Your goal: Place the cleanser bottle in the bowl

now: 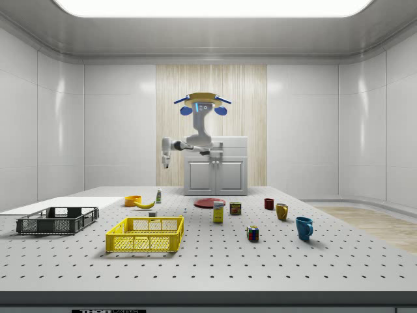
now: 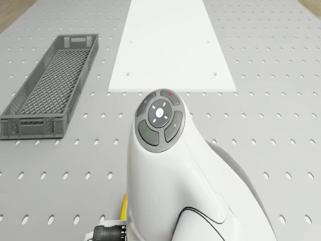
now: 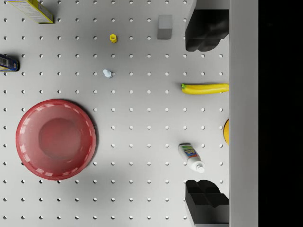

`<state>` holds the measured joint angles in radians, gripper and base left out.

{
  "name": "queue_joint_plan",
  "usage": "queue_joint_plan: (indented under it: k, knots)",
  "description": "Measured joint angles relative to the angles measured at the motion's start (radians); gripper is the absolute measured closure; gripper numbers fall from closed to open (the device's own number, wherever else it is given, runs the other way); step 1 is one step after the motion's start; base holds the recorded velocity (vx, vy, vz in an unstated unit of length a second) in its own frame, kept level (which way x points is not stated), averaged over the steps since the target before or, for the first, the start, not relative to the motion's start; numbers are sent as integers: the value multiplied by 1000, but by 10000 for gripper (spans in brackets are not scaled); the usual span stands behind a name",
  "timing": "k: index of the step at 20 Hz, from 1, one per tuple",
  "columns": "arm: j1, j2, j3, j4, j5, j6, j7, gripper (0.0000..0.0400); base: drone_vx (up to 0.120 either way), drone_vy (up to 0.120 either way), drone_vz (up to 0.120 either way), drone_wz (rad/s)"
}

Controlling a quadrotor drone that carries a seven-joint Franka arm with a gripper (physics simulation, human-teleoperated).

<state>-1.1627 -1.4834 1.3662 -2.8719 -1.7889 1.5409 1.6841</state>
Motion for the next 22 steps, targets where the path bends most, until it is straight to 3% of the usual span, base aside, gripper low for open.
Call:
queue_joint_plan:
  k: [5, 8, 14, 16, 22]
  knots:
    - [-2, -8, 1, 0, 3, 7, 1, 0, 120, 0, 0, 0]
    - [-3, -12, 2, 1, 5, 12, 2, 0, 107, 0, -107, 0]
    - [-5, -21, 3, 1, 9, 20, 4, 0, 0, 0, -120, 0]
    - [-5, -24, 4, 1, 10, 22, 4, 0, 0, -120, -120, 0]
    - [-7, -31, 5, 1, 13, 29, 5, 0, 87, -27, -7, 0]
